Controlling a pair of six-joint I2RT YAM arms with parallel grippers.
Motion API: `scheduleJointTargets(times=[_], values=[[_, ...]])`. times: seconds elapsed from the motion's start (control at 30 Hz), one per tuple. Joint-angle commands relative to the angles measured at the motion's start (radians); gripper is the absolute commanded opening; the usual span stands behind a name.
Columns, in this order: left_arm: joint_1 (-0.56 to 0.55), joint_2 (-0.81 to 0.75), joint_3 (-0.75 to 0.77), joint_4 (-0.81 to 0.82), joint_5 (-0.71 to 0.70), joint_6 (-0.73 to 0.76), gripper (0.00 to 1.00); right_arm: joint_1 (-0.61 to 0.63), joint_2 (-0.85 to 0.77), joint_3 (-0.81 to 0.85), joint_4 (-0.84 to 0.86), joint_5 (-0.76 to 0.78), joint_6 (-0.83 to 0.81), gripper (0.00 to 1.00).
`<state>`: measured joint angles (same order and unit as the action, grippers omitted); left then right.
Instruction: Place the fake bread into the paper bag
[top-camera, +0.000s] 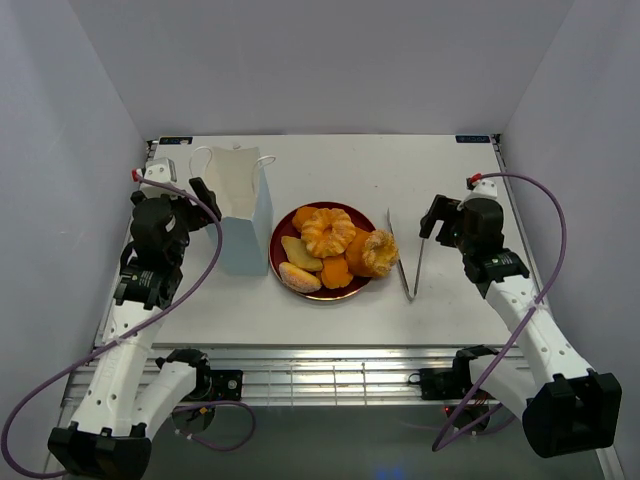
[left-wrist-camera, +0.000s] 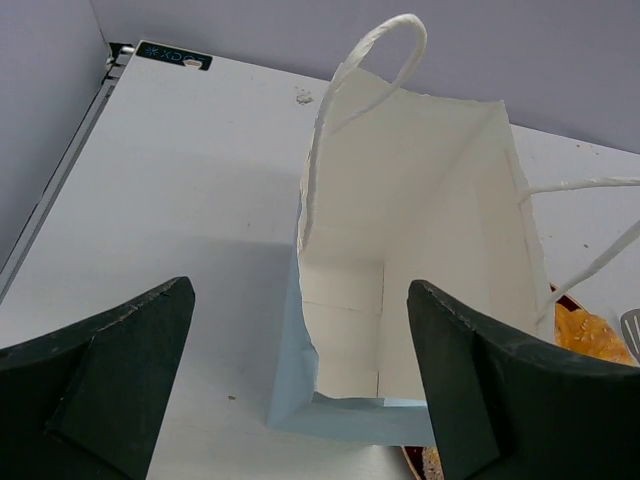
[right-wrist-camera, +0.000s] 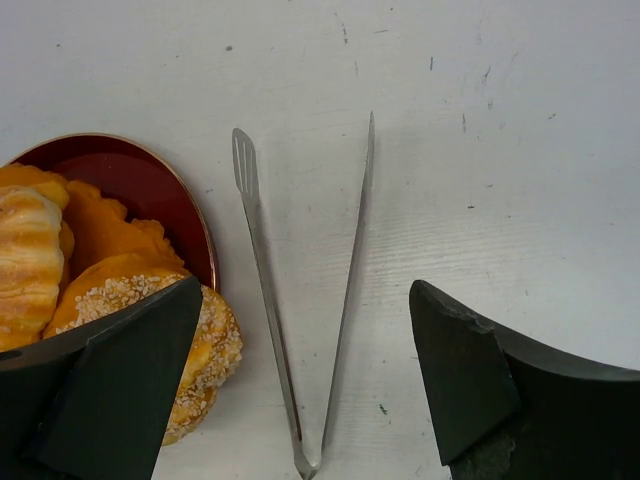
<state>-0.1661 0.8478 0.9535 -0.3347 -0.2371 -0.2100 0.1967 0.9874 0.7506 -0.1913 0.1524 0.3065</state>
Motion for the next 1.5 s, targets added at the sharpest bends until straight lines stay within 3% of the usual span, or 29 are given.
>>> scheduleJointTargets(times=[0.0, 0.17, 0.4, 0.67, 0.83, 0.93, 1.27, 1.37, 1.4, 1.47], values=[[-0.013, -0.041, -0.048, 0.059, 0.006, 0.003, 0.98, 0.000, -0.056, -0.023, 0.045, 0.013, 0.029, 0.90], [-0.047, -0.081, -0.108, 0.098, -0.025, 0.012, 0.98, -0.002, -0.125, -0.106, 0.072, 0.015, 0.010, 0.90], [-0.056, -0.131, -0.131, 0.103, -0.015, 0.003, 0.98, -0.002, -0.156, -0.169, -0.023, -0.042, -0.010, 0.90], [-0.076, -0.133, -0.134, 0.100, 0.004, 0.003, 0.98, -0.002, -0.029, -0.177, -0.082, -0.083, -0.056, 0.91], [-0.078, -0.138, -0.136, 0.099, 0.004, 0.003, 0.98, -0.002, 0.115, -0.154, -0.008, -0.042, -0.037, 0.99], [-0.084, -0.139, -0.136, 0.099, 0.004, 0.006, 0.98, -0.002, 0.199, -0.125, 0.027, -0.024, -0.040, 0.84], [-0.107, -0.136, -0.137, 0.095, 0.022, 0.009, 0.98, -0.002, 0.418, -0.031, 0.089, 0.027, -0.050, 0.56], [-0.110, -0.136, -0.136, 0.094, 0.027, 0.009, 0.98, -0.013, 0.454, 0.005, 0.092, 0.030, -0.052, 0.44], [-0.112, -0.136, -0.137, 0.095, 0.027, 0.011, 0.98, -0.020, 0.477, 0.015, 0.090, 0.024, -0.052, 0.36], [-0.115, -0.135, -0.137, 0.094, 0.027, 0.012, 0.98, -0.026, 0.499, 0.041, 0.090, 0.018, -0.053, 0.33]])
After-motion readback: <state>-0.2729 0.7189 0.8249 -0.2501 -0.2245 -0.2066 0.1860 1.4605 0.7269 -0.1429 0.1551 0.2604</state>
